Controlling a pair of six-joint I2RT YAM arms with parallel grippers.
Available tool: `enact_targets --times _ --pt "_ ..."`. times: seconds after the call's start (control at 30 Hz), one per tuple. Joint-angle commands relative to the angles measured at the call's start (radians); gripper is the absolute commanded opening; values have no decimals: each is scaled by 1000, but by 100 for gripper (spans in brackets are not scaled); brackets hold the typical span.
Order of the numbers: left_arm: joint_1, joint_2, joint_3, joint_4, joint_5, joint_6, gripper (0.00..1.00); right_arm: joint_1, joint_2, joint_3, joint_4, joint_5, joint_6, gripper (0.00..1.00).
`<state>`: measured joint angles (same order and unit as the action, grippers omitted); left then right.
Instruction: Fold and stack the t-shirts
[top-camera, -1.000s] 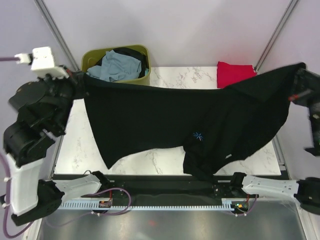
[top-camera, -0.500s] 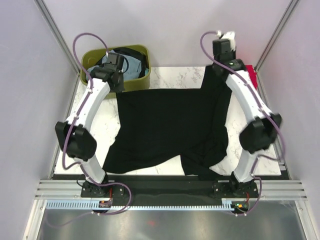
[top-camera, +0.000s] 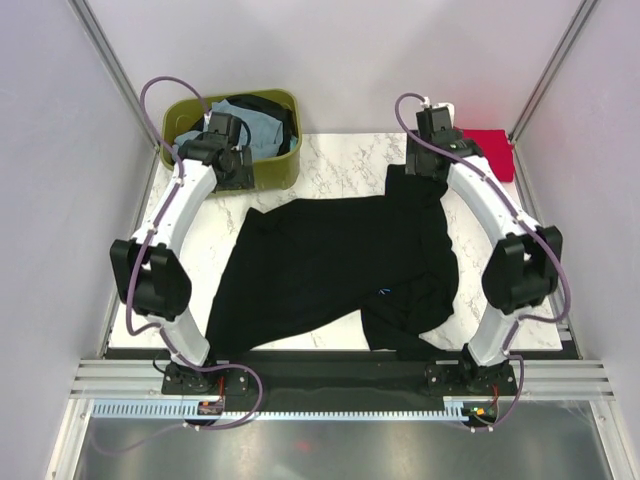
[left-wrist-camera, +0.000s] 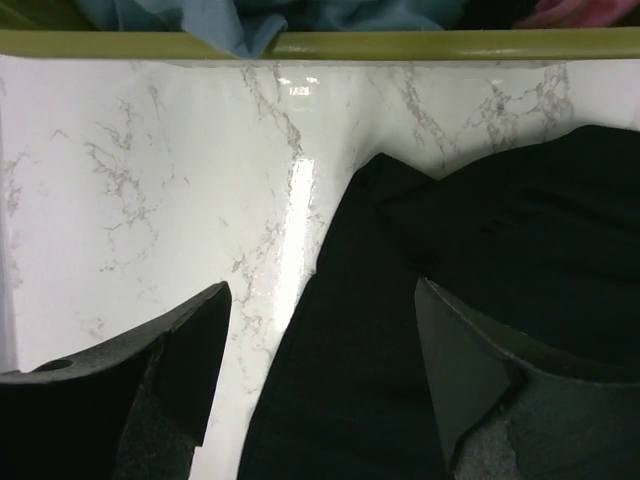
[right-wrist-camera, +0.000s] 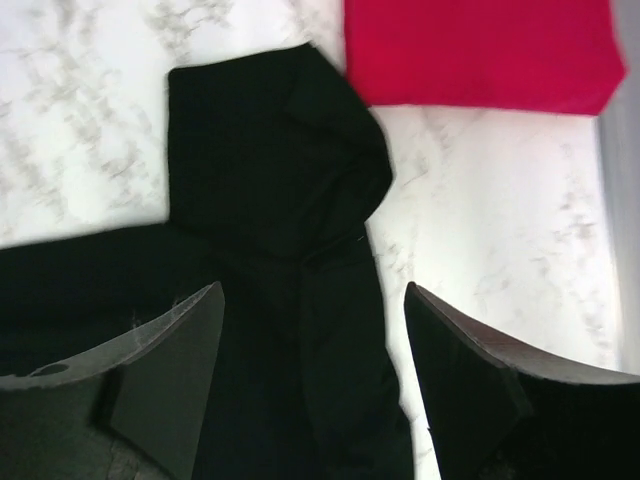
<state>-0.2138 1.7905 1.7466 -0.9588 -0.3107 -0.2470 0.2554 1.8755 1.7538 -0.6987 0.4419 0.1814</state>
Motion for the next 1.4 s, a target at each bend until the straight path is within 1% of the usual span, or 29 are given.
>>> enact_targets --times 0.0,0.03,0.07,0.13,0.17,0.27,0.3,0.37,0.4,0.47,0.5,0.53,0.57,0.6,0.63,0.67,0.7,0.73,0.77,0.8,0.83,0.93,1.0,1.03,1.17,1.2,1.27,1.33,1.37 --pt "-13 -100 -113 135 67 -90 81 -5 -93 -161 129 -211 90 80" --pt "-21 -111 -177 156 70 -104 80 -5 -101 -193 145 -253 107 79" --pt "-25 -123 -205 182 71 -116 79 -5 -102 -242 163 -349 119 78" --pt "-30 -126 -251 239 85 -147 78 -5 -111 -292 243 -440 153 77" --pt "-30 -125 -252 255 93 -153 77 -2 -111 -319 270 -527 161 77" --pt "-42 -111 -227 314 140 -150 74 4 -64 -280 327 -607 197 77" --pt "-53 -106 -211 336 188 -137 74 5 -49 -261 323 -652 205 76" --pt "-111 -71 -145 391 240 -98 75 10 -26 -232 321 -672 234 74" --pt "-136 -37 -62 400 267 -57 76 11 -29 -235 323 -675 242 74" --pt "-208 100 57 404 292 10 77 19 -61 -267 323 -672 248 73" --pt "-226 154 188 401 306 24 78 21 -81 -289 323 -667 250 73" --pt "-254 276 262 393 306 29 78 22 -135 -318 324 -645 250 74" --pt "-262 335 339 370 340 25 79 22 -168 -386 321 -629 250 73" --pt "-263 393 479 358 361 8 80 22 -208 -425 320 -612 245 74" --pt "-256 512 546 350 381 -17 80 22 -290 -509 318 -582 240 74" --pt "-250 561 606 345 407 -59 80 22 -336 -551 311 -560 234 74" --pt "-246 613 699 347 397 -76 80 22 -386 -589 305 -546 233 74" --pt "-240 653 737 348 377 -90 80 22 -479 -626 300 -539 231 75" --pt "-236 720 769 353 342 -110 80 22 -525 -690 295 -539 230 75" --pt "-231 740 796 376 331 -115 81 22 -570 -715 280 -540 228 75" --pt "-216 751 795 396 322 -118 81 25 -646 -755 271 -552 227 76" --pt "-171 761 780 410 260 -136 81 31 -757 -781 229 -552 228 77" --pt "-139 718 730 405 220 -152 82 38 -786 -783 206 -554 227 77" --pt "-96 699 706 404 219 -153 82 39 -797 -778 202 -554 224 78" --pt "19 607 592 371 174 -124 82 42 -756 -763 196 -542 216 77" --pt "69 578 573 362 180 -120 82 42 -731 -761 197 -543 214 77" --pt "109 541 526 356 223 -110 81 47 -708 -761 218 -540 219 76" --pt "135 491 466 345 149 -106 83 51 -687 -766 237 -542 222 76" --pt "143 475 447 341 139 -107 84 53 -678 -764 246 -545 224 76"
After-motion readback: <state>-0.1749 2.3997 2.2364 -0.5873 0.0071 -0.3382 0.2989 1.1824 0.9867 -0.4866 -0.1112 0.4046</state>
